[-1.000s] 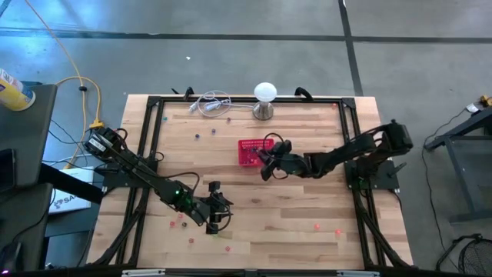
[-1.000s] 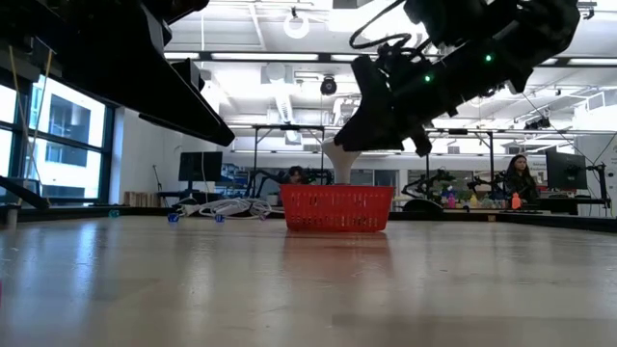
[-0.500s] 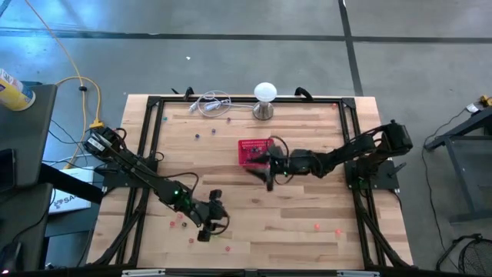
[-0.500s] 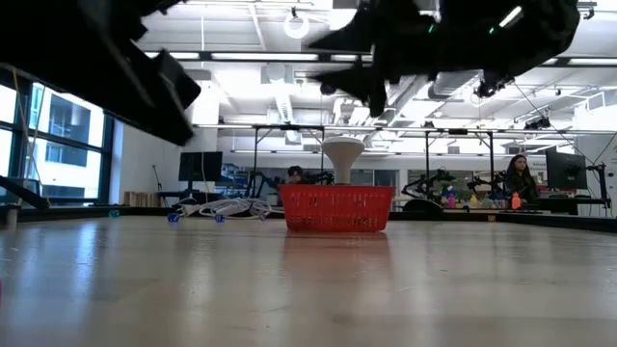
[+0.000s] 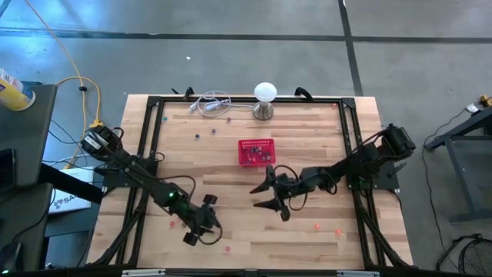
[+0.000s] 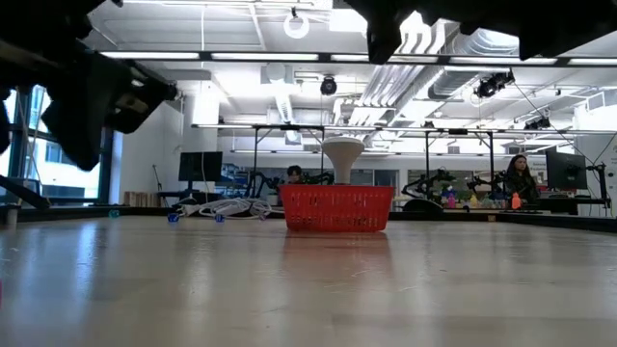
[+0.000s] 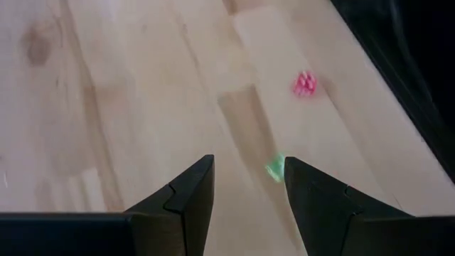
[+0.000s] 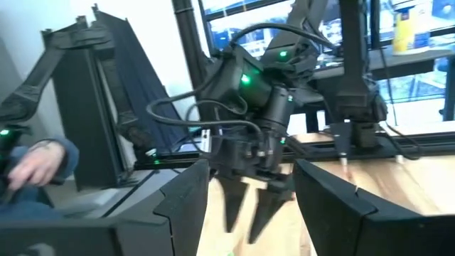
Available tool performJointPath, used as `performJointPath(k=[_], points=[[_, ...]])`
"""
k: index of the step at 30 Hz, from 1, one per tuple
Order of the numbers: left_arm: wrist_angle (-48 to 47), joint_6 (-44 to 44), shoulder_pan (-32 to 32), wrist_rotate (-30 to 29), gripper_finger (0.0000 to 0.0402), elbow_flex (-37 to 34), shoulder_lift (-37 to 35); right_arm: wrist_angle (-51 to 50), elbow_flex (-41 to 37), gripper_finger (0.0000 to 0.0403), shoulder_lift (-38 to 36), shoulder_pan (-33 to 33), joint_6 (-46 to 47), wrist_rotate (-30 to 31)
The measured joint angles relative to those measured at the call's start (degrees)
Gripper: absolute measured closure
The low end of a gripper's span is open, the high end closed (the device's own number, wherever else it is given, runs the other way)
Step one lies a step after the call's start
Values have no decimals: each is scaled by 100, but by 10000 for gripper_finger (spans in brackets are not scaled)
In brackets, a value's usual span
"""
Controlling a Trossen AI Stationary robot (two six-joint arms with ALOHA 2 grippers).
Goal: Pick & Place Dice
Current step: Put the light green dice into the bin
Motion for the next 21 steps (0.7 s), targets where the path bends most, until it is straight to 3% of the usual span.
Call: performJointPath(k=[10, 21], points=[[-164, -305, -470, -423, 237, 0, 131, -52, 4, 207, 0, 244, -2, 4], [272, -55, -250, 161, 237, 5, 658, -62, 9, 207, -4, 222, -2, 7]])
